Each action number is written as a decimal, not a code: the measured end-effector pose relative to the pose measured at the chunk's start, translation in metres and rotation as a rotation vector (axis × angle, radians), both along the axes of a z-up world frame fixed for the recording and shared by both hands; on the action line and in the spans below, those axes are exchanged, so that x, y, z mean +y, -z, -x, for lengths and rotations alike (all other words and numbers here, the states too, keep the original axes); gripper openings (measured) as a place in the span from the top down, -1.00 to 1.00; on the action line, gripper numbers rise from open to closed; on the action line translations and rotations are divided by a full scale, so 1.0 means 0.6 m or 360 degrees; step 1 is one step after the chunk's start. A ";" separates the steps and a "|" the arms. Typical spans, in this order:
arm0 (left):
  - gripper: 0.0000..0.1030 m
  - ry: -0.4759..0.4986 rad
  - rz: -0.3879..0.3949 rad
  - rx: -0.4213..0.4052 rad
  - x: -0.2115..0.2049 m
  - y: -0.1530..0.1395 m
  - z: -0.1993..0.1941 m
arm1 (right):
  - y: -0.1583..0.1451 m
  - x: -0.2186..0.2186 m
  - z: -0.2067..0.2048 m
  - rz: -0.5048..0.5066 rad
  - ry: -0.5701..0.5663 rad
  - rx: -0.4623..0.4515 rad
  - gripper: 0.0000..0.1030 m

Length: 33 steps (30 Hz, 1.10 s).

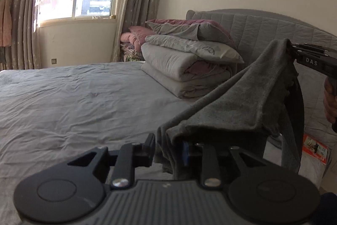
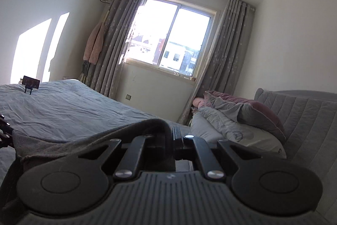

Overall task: Fold clothes
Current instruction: 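Hold the shirt high with both grippers and shake it out, then lower the held shirt onto the bed with both grippers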

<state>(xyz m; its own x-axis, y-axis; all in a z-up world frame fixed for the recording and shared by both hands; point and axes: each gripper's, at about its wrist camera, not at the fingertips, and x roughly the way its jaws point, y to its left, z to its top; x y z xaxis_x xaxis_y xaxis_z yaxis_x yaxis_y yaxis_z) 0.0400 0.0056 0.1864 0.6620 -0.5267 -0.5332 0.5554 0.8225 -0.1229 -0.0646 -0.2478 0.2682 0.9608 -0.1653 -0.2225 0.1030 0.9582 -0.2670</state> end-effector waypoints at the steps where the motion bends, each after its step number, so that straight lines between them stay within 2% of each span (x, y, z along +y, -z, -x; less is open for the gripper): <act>1: 0.36 -0.0100 -0.0062 0.0119 -0.011 0.049 -0.040 | 0.047 -0.011 -0.056 -0.0027 0.0030 0.0153 0.88; 3: 0.37 -0.0185 -0.0055 0.0302 -0.009 0.119 -0.065 | 0.150 -0.022 -0.139 -0.0030 0.0080 0.0439 0.88; 4: 0.37 -0.0177 -0.0032 0.0384 -0.002 0.145 -0.066 | 0.186 -0.024 -0.147 -0.0030 0.0092 0.0491 0.88; 5: 0.36 -0.0139 -0.0047 0.0398 -0.003 0.157 -0.054 | 0.221 -0.027 -0.156 -0.0030 0.0103 0.0544 0.88; 7: 0.24 -0.0051 -0.0143 0.0315 -0.024 0.163 -0.017 | 0.281 -0.033 -0.168 -0.0049 0.0129 0.0626 0.86; 9: -0.24 -0.0011 -0.0207 0.0210 -0.046 0.161 0.010 | 0.288 -0.058 -0.163 -0.0217 0.0165 0.0642 0.81; 12: -0.58 0.0016 -0.0210 0.0174 -0.068 0.164 0.027 | 0.275 -0.072 -0.146 -0.0258 0.0185 0.0643 0.76; 15: -0.62 0.0006 -0.0226 0.0140 -0.087 0.173 0.033 | 0.264 -0.081 -0.116 -0.0263 0.0160 0.0618 0.59; 17: -0.62 -0.0018 -0.0249 0.0108 -0.101 0.182 0.033 | 0.268 -0.089 -0.104 -0.0270 0.0161 0.0605 0.23; 18: -0.57 -0.0035 -0.0256 0.0107 -0.106 0.187 0.032 | 0.272 -0.093 -0.100 -0.0271 0.0164 0.0597 0.19; 19: -0.43 -0.0037 -0.0262 0.0125 -0.109 0.193 0.031 | 0.277 -0.098 -0.096 -0.0283 0.0167 0.0598 0.18; 20: 0.15 -0.0024 -0.0271 0.0149 -0.112 0.198 0.029 | 0.288 -0.105 -0.094 -0.0317 0.0168 0.0613 0.18; 21: 0.89 -0.0024 -0.0294 0.0176 -0.114 0.205 0.027 | 0.299 -0.111 -0.093 -0.0360 0.0161 0.0633 0.18; 22: 0.98 -0.0034 -0.0330 0.0207 -0.115 0.211 0.024 | 0.311 -0.117 -0.095 -0.0392 0.0153 0.0669 0.18; 24: 1.00 -0.0078 -0.0342 0.0225 -0.106 0.215 0.017 | 0.335 -0.127 -0.105 -0.0409 0.0145 0.0766 0.18; 26: 1.00 -0.0109 -0.0247 0.0231 -0.082 0.201 0.011 | 0.345 -0.127 -0.111 -0.0325 0.0160 0.0781 0.19; 27: 1.00 -0.0120 -0.0192 0.0237 -0.069 0.192 0.008 | 0.343 -0.129 -0.113 -0.0313 0.0185 0.0773 0.27; 28: 1.00 -0.0129 -0.0138 0.0237 -0.058 0.183 0.006 | 0.339 -0.134 -0.114 -0.0327 0.0202 0.0759 0.53; 29: 1.00 -0.0129 -0.0088 0.0234 -0.048 0.176 0.006 | 0.333 -0.140 -0.113 -0.0375 0.0205 0.0738 0.61; 31: 1.00 -0.0104 -0.0031 0.0258 -0.044 0.175 0.006 | 0.327 -0.144 -0.110 -0.0417 0.0208 0.0722 0.61; 32: 0.97 -0.0092 -0.0027 0.0290 -0.048 0.180 0.007 | 0.327 -0.142 -0.109 -0.0427 0.0199 0.0733 0.54; 33: 0.81 -0.0080 -0.0023 0.0323 -0.052 0.186 0.009 | 0.328 -0.138 -0.107 -0.0436 0.0173 0.0762 0.43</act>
<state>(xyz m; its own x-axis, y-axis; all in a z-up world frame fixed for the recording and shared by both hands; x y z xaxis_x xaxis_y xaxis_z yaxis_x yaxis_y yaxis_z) 0.0347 -0.0257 0.0748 0.5652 -0.4872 -0.6657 0.4788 0.8509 -0.2163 -0.0002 -0.3306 0.0712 0.7227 -0.1326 -0.6783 0.1335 0.9897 -0.0513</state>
